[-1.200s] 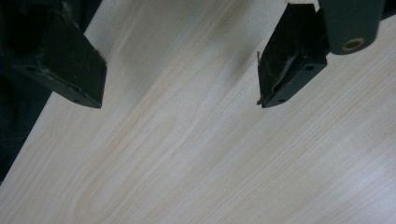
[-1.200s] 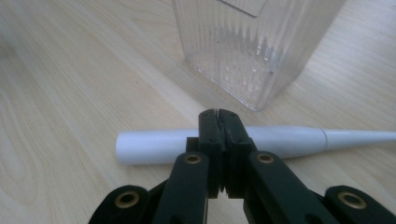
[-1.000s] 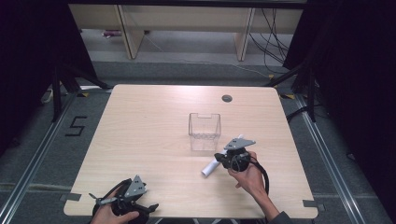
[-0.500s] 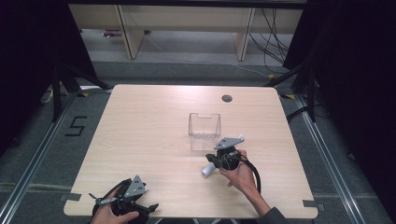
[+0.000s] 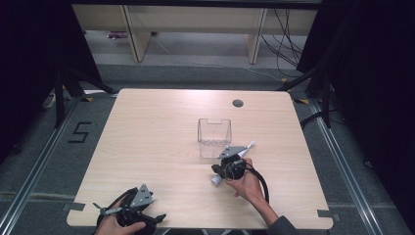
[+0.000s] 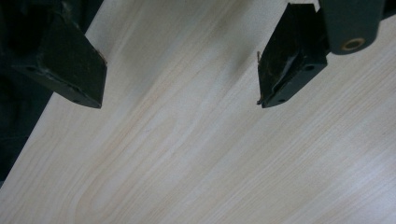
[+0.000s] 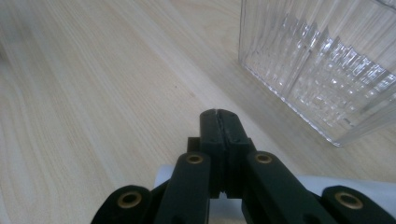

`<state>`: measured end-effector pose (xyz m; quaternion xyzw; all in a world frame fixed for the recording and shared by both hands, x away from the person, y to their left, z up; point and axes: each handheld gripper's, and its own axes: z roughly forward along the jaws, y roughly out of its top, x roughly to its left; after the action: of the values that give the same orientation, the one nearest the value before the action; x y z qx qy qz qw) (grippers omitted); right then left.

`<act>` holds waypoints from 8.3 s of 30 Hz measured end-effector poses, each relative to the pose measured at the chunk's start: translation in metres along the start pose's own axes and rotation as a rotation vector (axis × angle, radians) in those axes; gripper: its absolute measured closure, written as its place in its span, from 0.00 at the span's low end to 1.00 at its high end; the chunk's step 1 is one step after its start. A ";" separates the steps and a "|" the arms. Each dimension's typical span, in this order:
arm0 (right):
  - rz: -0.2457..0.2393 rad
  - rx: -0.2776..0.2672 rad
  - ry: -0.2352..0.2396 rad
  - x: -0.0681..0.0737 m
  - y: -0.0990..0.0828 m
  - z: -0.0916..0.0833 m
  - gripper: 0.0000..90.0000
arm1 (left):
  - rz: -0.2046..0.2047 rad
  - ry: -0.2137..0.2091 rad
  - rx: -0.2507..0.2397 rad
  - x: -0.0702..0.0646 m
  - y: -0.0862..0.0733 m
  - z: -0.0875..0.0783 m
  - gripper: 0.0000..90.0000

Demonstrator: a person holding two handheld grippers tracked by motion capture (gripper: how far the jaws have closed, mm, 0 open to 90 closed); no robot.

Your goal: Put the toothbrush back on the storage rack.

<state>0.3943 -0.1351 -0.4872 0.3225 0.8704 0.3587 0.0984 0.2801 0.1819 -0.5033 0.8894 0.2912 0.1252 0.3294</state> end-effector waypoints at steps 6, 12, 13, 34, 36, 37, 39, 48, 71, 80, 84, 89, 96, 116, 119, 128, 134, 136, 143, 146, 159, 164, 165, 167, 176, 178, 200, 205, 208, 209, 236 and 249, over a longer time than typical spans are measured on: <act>-0.010 0.009 0.012 0.002 -0.003 0.003 1.00 | 0.000 0.000 -0.003 -0.001 0.000 0.000 0.17; -0.022 0.035 0.022 0.003 -0.005 0.001 0.99 | 0.002 -0.005 0.000 -0.001 0.000 0.000 0.17; -0.022 0.035 0.022 0.003 -0.005 0.001 0.99 | 0.002 -0.005 0.000 -0.001 0.000 0.000 0.17; 0.006 0.072 0.048 -0.005 -0.026 -0.018 0.98 | -0.013 0.000 -0.004 -0.001 0.000 0.000 0.17; 0.003 0.074 0.035 -0.006 -0.028 -0.020 0.98 | -0.005 -0.001 -0.003 -0.001 0.000 0.000 0.17; 0.003 0.074 0.035 -0.006 -0.028 -0.020 0.98 | -0.005 -0.001 -0.003 -0.001 0.000 0.000 0.17; -0.005 0.072 0.029 -0.007 -0.030 -0.022 0.98 | -0.004 -0.001 -0.002 -0.001 0.000 0.000 0.17; 0.038 0.067 0.030 -0.012 -0.037 -0.031 0.97 | -0.005 -0.001 -0.001 -0.001 0.000 0.000 0.17; 0.134 0.054 -0.039 -0.048 -0.064 -0.068 0.98 | 0.000 -0.004 0.001 -0.001 0.000 0.000 0.17; 0.191 0.036 -0.070 -0.065 -0.077 -0.079 0.98 | 0.003 -0.005 0.003 -0.001 0.000 0.001 0.17; 0.192 0.041 -0.073 -0.069 -0.079 -0.084 0.98 | 0.002 -0.005 0.003 -0.001 0.000 0.001 0.17; 0.171 0.035 -0.091 -0.074 -0.082 -0.085 0.98 | 0.002 -0.006 0.004 -0.001 0.000 0.001 0.17; 0.194 0.051 -0.098 -0.075 -0.082 -0.089 0.98 | 0.002 -0.006 0.004 -0.001 0.000 0.001 0.17; 0.119 0.048 -0.141 -0.063 -0.055 -0.095 0.87 | -0.001 -0.006 0.013 0.000 0.000 0.002 0.17; 0.170 0.086 -0.146 -0.064 -0.049 -0.096 0.79 | -0.004 -0.003 0.013 0.000 0.000 0.001 0.17; 0.115 0.221 -0.165 -0.080 -0.027 -0.090 0.64 | -0.004 0.000 0.006 0.001 0.000 0.001 0.17; 0.128 0.284 -0.166 -0.086 -0.017 -0.075 0.64 | -0.006 0.000 0.006 0.001 0.000 0.001 0.17; 0.133 0.330 -0.148 -0.089 -0.010 -0.066 0.63 | -0.007 -0.004 0.006 0.001 0.000 0.002 0.17; 0.138 0.415 -0.130 -0.094 0.003 -0.051 0.63 | -0.007 -0.003 0.005 0.002 0.000 0.001 0.17; 0.069 0.435 -0.128 -0.099 0.010 -0.042 0.63 | -0.004 -0.003 0.004 0.002 0.000 0.001 0.17; 0.069 0.510 -0.111 -0.107 0.017 -0.024 0.63 | -0.001 -0.004 0.004 0.002 0.000 0.001 0.17; 0.070 0.532 -0.098 -0.110 0.016 -0.018 0.65 | 0.000 -0.005 0.004 0.002 0.000 0.001 0.17; 0.061 0.546 -0.102 -0.111 0.015 -0.016 0.65 | 0.000 -0.003 0.004 0.002 0.000 0.000 0.17; 0.049 0.550 -0.101 -0.112 0.015 -0.015 0.66 | -0.001 -0.003 0.004 0.002 0.000 0.001 0.17; 0.069 0.639 -0.093 -0.110 0.023 -0.008 0.70 | 0.000 -0.007 0.003 0.002 0.000 0.001 0.17; 0.055 0.641 -0.093 -0.111 0.023 -0.008 0.70 | 0.000 -0.008 0.002 0.001 0.000 0.001 0.17; 0.137 0.659 -0.114 -0.120 0.024 -0.016 0.74 | 0.000 -0.013 0.001 0.002 0.001 0.001 0.17; 0.120 0.630 -0.130 -0.129 0.024 -0.027 0.74 | 0.001 -0.010 -0.003 0.002 0.001 0.000 0.17; 0.124 0.593 -0.144 -0.132 0.026 -0.032 0.74 | 0.000 -0.013 0.000 0.002 0.001 0.001 0.17; 0.126 0.578 -0.152 -0.133 0.026 -0.035 0.74 | 0.000 -0.014 0.007 0.002 0.001 0.001 0.17; 0.192 0.009 -0.179 -0.140 0.035 -0.097 0.74 | -0.019 -0.002 -0.013 0.001 0.001 0.000 0.17; 0.188 -0.133 -0.184 -0.131 0.038 -0.104 0.74 | -0.010 -0.001 -0.013 0.003 0.001 -0.001 0.17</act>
<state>0.4720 -0.2558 -0.3932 0.4267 0.7981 0.3922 0.1650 0.2824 0.1836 -0.5023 0.8858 0.2948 0.1251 0.3360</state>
